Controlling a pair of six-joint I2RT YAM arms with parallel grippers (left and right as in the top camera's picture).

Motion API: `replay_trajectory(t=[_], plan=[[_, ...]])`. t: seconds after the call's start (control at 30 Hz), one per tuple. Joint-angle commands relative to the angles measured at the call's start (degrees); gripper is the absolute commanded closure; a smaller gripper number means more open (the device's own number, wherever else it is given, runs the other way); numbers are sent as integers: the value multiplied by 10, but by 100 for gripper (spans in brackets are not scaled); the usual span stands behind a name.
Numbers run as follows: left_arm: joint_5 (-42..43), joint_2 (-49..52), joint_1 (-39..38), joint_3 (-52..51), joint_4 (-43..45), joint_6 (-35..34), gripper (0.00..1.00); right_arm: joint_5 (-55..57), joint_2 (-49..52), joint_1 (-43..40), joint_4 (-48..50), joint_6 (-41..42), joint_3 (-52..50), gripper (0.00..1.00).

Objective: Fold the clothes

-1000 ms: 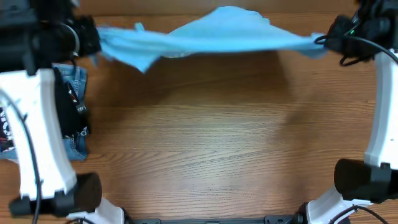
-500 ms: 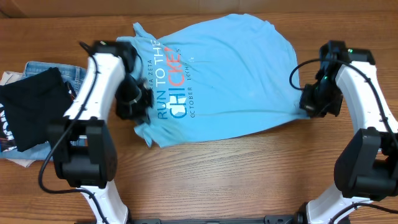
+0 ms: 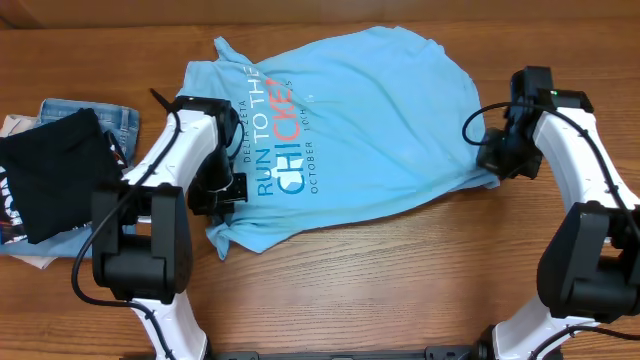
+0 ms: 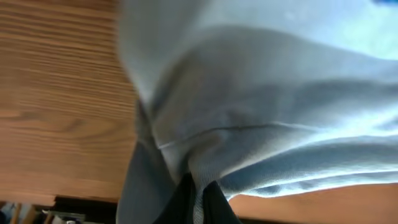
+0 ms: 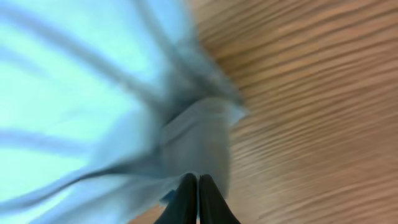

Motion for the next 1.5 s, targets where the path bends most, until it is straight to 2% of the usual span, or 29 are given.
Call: replay_trajectory(t=[0.0,0.27,0.3,0.37,0.4,0.6,0.8,1.0,1.27,1.47], plan=[[-41,-2,11,-2,0,-33,96,-36,-2,17,-47,-43,1,96],[-41,-2,11,-2,-1,-30,96,134,-2,7,-181,112,-6,94],[-41,-2,11,-2,-3,-29,96,131,-2,6,-187,112,-6,91],[-41,-2,11,-2,-7,-26,96,131,-2,6,-192,111,-6,71],[-41,-2,11,-2,-7,-26,96,131,-2,6,-192,111,-6,69],[-41,-2,11,-2,-9,-15,96,127,-2,7,-179,111,-6,69],[-41,-2,11,-2,-5,-16,96,1,-2,10,-143,38,-7,69],[-41,-2,11,-2,-1,-16,96,-11,-2,39,-98,36,-33,70],[-40,-2,11,-2,3,-16,96,-9,-2,47,38,40,-147,74],[-40,-2,11,-2,2,-16,96,-9,-2,46,127,44,-183,74]])
